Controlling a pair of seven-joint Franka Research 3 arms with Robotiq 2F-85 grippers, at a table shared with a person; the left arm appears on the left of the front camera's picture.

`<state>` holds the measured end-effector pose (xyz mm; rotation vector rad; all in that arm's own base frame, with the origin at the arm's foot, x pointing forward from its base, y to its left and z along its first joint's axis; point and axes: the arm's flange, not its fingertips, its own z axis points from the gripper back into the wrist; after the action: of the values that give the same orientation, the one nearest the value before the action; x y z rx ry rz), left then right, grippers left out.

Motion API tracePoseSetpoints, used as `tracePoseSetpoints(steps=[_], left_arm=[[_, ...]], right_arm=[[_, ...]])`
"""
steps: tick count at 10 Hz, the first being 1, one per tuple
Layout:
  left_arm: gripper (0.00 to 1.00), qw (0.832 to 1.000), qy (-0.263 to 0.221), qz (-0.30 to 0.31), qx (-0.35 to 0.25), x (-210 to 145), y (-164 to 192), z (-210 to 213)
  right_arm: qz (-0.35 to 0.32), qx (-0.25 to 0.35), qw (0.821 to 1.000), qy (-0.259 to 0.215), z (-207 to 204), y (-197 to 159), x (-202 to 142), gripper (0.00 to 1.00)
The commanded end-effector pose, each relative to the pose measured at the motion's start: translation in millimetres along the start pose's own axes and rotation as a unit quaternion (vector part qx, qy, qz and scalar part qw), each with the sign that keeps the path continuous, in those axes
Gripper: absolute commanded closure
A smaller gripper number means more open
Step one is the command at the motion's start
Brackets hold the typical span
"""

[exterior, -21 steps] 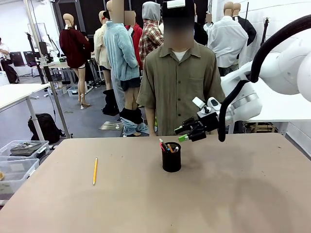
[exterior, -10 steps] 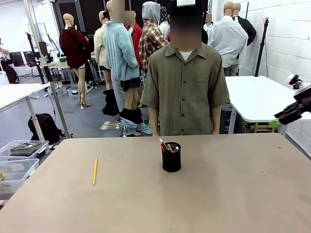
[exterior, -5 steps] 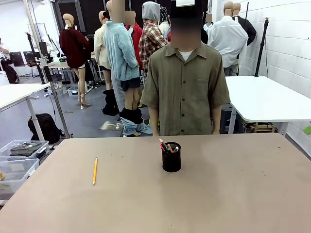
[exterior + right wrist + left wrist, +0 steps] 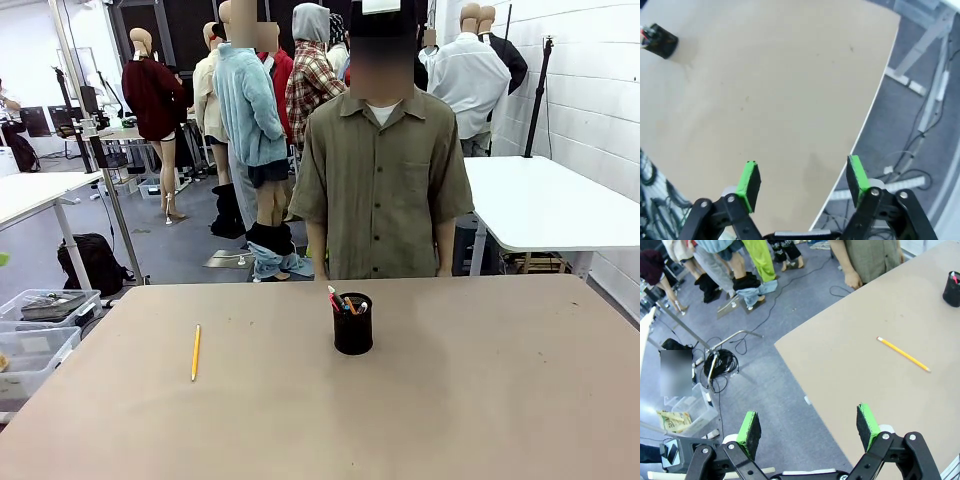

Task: Place the pens into the pen holder.
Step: Pick up a writing instrument from the table and place it into the Pen holder.

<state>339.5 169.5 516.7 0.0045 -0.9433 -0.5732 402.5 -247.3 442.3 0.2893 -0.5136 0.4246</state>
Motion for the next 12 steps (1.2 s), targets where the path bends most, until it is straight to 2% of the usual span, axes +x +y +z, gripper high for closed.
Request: tracePoseSetpoints(steps=[1, 3, 4, 5, 6, 7, 8, 9, 10, 11, 12], left_arm=[[0.00, 0.999, 0.050, 0.011, 0.011, 60, -32, -5], [0.00, 0.993, 0.116, 0.017, -0.003, 114, -75, -31], [0.00, 0.982, 0.186, 0.028, -0.002, 131, -100, -57], [0.00, 0.969, 0.226, 0.085, 0.047, 143, -124, -82], [0.00, 0.956, 0.256, 0.129, 0.065, 147, -144, -94], [0.00, 0.953, 0.272, 0.127, 0.036, 143, -154, -90], [0.00, 0.975, 0.209, 0.073, 0.034, 132, -138, -97], [0.00, 0.975, 0.209, 0.073, 0.034, 132, -138, -97], [0.00, 0.962, 0.251, 0.103, 0.044, 136, -156, -107], [0.00, 0.951, 0.257, 0.169, 0.031, 125, -153, -99], [0.00, 0.944, 0.273, 0.187, 0.018, 127, -159, -116]], right_arm=[[0.003, -0.005, 1.000, 0.004, 3, 1, 7, 0.15], [0.003, -0.005, 1.000, 0.004, 3, 1, 7, 0.15], [0.003, -0.005, 1.000, 0.004, 3, 1, 7, 0.15], [0.003, -0.005, 1.000, 0.004, 3, 1, 7, 0.15], [0.003, -0.005, 1.000, 0.004, 3, 1, 7, 0.15], [0.003, -0.005, 1.000, 0.004, 3, 1, 7, 0.15], [0.003, -0.005, 1.000, 0.004, 3, 1, 7, 0.15], [0.003, -0.005, 1.000, 0.004, 3, 1, 7, 0.15], [0.003, -0.005, 1.000, 0.004, 3, 1, 7, 0.15], [0.003, -0.005, 1.000, 0.004, 3, 1, 7, 0.15], [0.003, -0.005, 1.000, 0.004, 3, 1, 7, 0.15]])
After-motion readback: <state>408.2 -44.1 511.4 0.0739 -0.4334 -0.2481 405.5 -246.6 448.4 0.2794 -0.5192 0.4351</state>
